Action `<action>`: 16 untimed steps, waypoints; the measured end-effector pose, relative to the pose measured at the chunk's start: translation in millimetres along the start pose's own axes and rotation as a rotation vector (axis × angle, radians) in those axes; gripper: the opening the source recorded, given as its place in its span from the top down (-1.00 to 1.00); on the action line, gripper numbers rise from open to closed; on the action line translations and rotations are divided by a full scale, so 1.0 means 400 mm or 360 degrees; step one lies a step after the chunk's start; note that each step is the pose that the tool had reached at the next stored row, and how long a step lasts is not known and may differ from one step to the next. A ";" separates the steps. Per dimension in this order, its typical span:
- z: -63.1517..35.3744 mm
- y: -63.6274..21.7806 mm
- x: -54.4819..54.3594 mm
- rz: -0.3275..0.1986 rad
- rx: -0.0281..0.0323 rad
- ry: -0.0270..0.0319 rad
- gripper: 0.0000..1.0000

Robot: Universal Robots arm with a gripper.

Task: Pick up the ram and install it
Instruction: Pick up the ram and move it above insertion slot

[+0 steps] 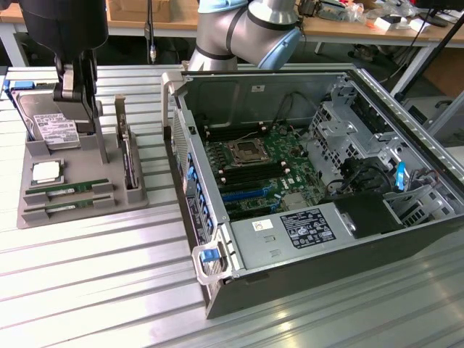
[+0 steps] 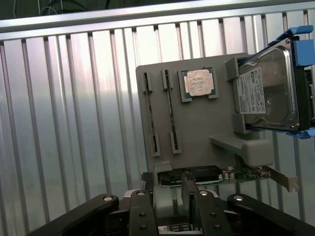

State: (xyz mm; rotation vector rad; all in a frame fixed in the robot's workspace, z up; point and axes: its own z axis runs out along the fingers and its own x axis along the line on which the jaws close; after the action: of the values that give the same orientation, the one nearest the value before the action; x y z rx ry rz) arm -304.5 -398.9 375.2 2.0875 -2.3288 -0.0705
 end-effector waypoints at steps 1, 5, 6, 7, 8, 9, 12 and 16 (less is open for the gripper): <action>0.001 0.000 0.000 0.0000 0.00000 0.00000 0.27; 0.005 0.000 0.000 0.0000 0.00001 0.00000 0.27; 0.006 0.000 0.000 0.0000 0.00000 0.00000 0.27; 0.008 0.000 0.000 0.0000 0.00000 0.00000 0.27; 0.009 0.000 0.000 -0.0001 0.00001 0.00000 0.27; 0.010 0.000 0.000 -0.0001 0.00001 0.00000 0.27; 0.014 -0.001 0.000 -0.0001 0.00000 0.00000 0.27; 0.018 -0.001 0.000 -0.0001 0.00001 0.00000 0.27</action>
State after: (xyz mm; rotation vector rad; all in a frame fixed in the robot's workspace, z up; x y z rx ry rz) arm -304.5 -399.0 367.8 2.0886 -2.3279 -0.0705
